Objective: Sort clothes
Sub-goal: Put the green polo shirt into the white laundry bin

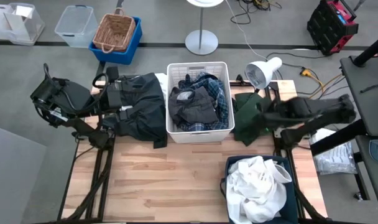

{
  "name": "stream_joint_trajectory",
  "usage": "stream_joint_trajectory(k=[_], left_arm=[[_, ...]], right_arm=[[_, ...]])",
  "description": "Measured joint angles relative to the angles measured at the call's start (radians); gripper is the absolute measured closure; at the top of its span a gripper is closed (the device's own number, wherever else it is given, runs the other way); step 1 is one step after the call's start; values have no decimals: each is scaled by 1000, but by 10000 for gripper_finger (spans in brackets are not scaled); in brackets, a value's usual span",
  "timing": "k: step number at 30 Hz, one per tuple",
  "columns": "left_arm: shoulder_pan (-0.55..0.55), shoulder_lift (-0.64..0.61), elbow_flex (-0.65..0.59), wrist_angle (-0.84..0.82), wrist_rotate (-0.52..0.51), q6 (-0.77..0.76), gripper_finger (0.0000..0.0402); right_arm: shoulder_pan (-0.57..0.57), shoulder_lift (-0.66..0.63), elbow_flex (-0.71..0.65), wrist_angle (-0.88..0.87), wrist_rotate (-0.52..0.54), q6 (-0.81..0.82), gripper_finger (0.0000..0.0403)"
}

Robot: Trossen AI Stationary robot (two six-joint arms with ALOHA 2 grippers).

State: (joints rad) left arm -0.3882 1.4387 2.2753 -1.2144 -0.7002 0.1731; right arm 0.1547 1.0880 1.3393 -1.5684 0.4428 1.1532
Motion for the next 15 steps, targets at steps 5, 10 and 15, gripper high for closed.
stream_joint_trajectory(k=[5, 10, 15], left_arm=[[0, 0, 0, 0, 0, -2, 244], [0, 0, 0, 0, -1, -6, 244], [3, 0, 0, 1, -1, -6, 244]], right_arm=[[-265, -61, -160, 1, -99, 16, 183], [-375, -72, -301, 105, -120, -13, 183], [-449, -33, -426, 243, -136, -77, 175]])
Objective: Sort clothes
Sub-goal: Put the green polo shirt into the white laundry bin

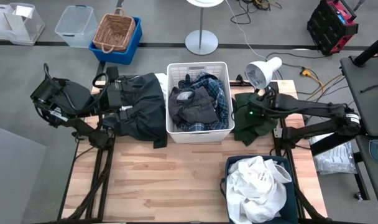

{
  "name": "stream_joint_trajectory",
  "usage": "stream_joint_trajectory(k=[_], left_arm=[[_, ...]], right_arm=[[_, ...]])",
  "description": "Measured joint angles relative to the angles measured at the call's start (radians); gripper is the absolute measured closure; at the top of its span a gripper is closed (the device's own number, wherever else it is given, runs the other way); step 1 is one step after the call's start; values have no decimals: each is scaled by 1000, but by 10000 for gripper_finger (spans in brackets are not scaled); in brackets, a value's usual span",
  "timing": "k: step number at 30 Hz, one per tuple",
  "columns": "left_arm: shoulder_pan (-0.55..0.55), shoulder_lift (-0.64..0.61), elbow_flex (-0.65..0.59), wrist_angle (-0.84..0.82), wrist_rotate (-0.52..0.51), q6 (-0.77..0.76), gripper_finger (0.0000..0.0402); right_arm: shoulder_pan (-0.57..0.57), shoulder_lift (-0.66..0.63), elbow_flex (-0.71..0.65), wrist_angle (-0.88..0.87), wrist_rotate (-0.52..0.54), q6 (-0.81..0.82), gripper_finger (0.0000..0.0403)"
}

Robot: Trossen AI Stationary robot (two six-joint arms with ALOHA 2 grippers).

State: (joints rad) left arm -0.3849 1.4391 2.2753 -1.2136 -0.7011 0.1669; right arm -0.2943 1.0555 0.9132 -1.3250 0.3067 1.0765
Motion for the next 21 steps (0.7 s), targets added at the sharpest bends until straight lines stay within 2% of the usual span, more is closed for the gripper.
stream_joint_trajectory(k=[7, 12, 17, 21], left_arm=[[3, 0, -4, 1, 0, -10, 244], [3, 1, -6, 1, 0, -19, 244], [3, 1, -6, 1, -1, -26, 244], [3, 1, -6, 1, -42, -30, 244]], right_arm=[[-99, 74, -129, 207, -59, -157, 148], [-150, 131, -178, 280, -74, -232, 151], [-176, 165, -222, 366, -72, -287, 203], [-187, 190, -256, 430, -73, -319, 285]])
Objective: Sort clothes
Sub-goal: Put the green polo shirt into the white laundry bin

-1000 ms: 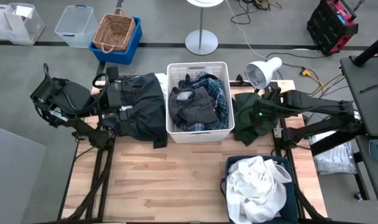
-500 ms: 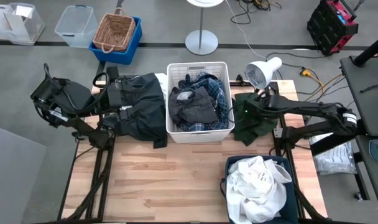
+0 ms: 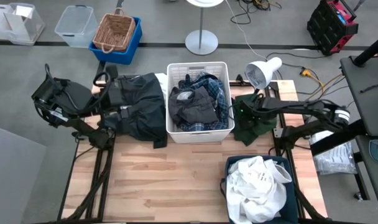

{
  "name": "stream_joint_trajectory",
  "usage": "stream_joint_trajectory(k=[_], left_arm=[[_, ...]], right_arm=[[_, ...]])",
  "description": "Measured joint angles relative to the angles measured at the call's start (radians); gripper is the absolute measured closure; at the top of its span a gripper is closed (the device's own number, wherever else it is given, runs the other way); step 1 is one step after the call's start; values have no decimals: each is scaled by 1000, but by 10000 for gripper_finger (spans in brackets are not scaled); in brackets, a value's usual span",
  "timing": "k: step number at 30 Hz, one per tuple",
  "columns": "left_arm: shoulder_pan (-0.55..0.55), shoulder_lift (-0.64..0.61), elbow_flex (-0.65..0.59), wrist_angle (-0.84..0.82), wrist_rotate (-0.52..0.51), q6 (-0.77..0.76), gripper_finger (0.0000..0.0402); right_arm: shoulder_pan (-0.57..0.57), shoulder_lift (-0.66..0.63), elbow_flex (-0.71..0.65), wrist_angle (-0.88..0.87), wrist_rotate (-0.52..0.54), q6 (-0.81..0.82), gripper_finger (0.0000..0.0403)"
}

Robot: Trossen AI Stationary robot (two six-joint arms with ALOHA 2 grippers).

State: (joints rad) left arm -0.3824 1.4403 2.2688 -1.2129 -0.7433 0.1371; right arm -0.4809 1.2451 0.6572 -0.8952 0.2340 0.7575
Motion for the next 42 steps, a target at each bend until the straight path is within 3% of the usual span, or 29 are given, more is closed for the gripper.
stream_joint_trajectory(k=[4, 9, 15, 21, 25, 29, 33, 40, 42], left_arm=[[1, 0, 0, 0, -8, 0, 244], [1, 0, 0, 0, -8, 0, 244], [1, 0, 0, 0, -9, 0, 244], [1, 0, 0, -1, -9, 0, 244], [1, 0, 0, -1, -9, 0, 244], [7, 0, 0, -1, -9, 8, 244], [15, 0, 0, -1, -9, 10, 244], [18, 0, 0, 0, -11, 13, 244], [18, 1, -1, 29, -70, 36, 244]], right_arm=[[0, 20, -43, 45, -16, -41, 377], [10, -29, -33, -19, 2, -31, 389], [64, -196, 124, -213, 19, 6, 391], [205, -393, 330, -254, 2, 93, 392], [333, -473, 483, -236, 46, 132, 393], [464, -481, 623, -106, 111, 58, 393], [544, -436, 733, 146, 159, -117, 392], [560, -249, 943, 496, 156, -458, 392], [559, -178, 1018, 571, 156, -556, 391]])
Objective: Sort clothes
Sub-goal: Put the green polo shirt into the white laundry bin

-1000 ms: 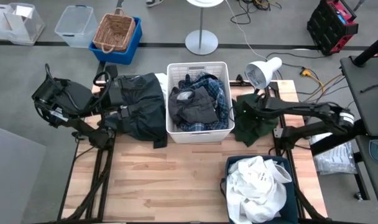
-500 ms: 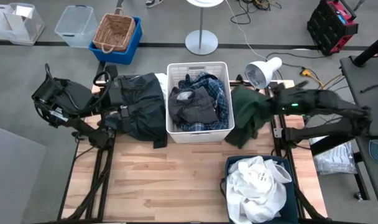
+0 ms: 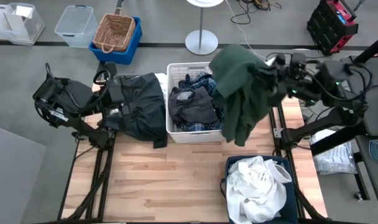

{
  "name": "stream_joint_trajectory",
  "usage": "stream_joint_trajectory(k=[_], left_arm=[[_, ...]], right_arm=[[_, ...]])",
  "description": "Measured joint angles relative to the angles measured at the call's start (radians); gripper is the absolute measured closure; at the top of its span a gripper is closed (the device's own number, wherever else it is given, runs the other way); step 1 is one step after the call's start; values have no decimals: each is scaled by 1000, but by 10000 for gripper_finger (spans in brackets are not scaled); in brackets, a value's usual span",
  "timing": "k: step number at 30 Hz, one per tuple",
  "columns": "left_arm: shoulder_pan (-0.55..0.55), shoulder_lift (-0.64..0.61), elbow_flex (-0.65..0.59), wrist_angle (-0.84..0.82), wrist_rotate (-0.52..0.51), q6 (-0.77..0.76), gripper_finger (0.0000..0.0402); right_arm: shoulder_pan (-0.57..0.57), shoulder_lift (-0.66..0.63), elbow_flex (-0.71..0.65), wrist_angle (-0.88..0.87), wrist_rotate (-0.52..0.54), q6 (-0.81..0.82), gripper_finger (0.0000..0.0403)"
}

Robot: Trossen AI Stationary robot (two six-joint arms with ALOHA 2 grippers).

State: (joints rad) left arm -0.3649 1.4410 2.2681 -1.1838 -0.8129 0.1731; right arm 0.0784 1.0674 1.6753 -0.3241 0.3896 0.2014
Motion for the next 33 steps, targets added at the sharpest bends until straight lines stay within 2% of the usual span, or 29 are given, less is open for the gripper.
stream_joint_trajectory(k=[2, 4, 10, 15, 17, 20, 26, 30, 33], left_arm=[[0, 0, 0, 62, -116, 23, 244], [1, -3, 1, 118, -186, 59, 244], [0, -4, 37, 219, -199, 160, 244], [0, -6, 60, 221, -202, 159, 244], [0, -9, 61, 220, -202, 152, 244], [0, -14, 61, 219, -202, 135, 244], [0, -21, 61, 204, -202, 132, 244], [0, -22, 61, 154, -202, 129, 244], [0, -22, 61, 113, -202, 101, 244]], right_arm=[[-2, 77, 82, 78, -1, -106, 391], [-7, 155, 178, 134, -1, -204, 391], [-87, 385, 473, 185, 34, -412, 391], [-183, 545, 617, 127, 32, -407, 391], [-217, 584, 648, 34, 32, -364, 391], [-263, 621, 656, -195, 31, -257, 391], [-311, 738, 608, -640, 31, -45, 390], [-316, 825, 584, -829, 21, 55, 390], [-318, 907, 576, -914, -65, 109, 390]])
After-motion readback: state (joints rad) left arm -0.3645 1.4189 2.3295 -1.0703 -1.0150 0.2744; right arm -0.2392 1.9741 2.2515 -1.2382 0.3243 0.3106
